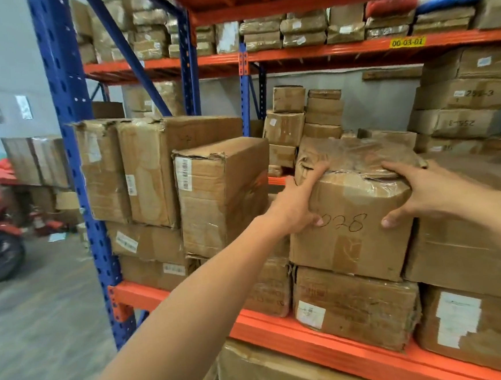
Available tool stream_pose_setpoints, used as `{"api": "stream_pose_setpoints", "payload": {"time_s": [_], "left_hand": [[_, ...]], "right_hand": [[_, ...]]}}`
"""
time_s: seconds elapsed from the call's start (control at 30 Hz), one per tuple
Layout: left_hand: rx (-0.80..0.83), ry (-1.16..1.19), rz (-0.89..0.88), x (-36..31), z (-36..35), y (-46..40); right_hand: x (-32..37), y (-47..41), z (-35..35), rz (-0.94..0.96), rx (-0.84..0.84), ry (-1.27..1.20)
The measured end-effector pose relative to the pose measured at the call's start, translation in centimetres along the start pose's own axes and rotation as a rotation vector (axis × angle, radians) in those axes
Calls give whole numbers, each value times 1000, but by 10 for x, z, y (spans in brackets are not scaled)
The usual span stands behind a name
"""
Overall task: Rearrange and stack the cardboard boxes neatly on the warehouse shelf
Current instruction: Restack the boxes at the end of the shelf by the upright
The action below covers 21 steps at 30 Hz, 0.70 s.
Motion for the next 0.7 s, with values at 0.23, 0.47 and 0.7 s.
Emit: {"api": "stream_pose_setpoints", "payload": {"time_s": [0.23,0.47,0.7], "left_hand": [[108,-102,36,37,-14,52],[-121,-74,236,106,29,92],[-426,116,408,153,51,107]], "right_hand": [[5,-4,8,-79,-24,124],[75,4,10,134,-107,97],[185,-5,-22,422,6,-20]]}}
Point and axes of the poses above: each hand's wrist, its own y-axis away from the middle knuckle, its own z-axis out of the back of the hand, x = y × z, the point moved 8 cm from there along -y, towards the middle knuckle, and after that the axes turned 9 degrees about -y, right-handed, at the moved point
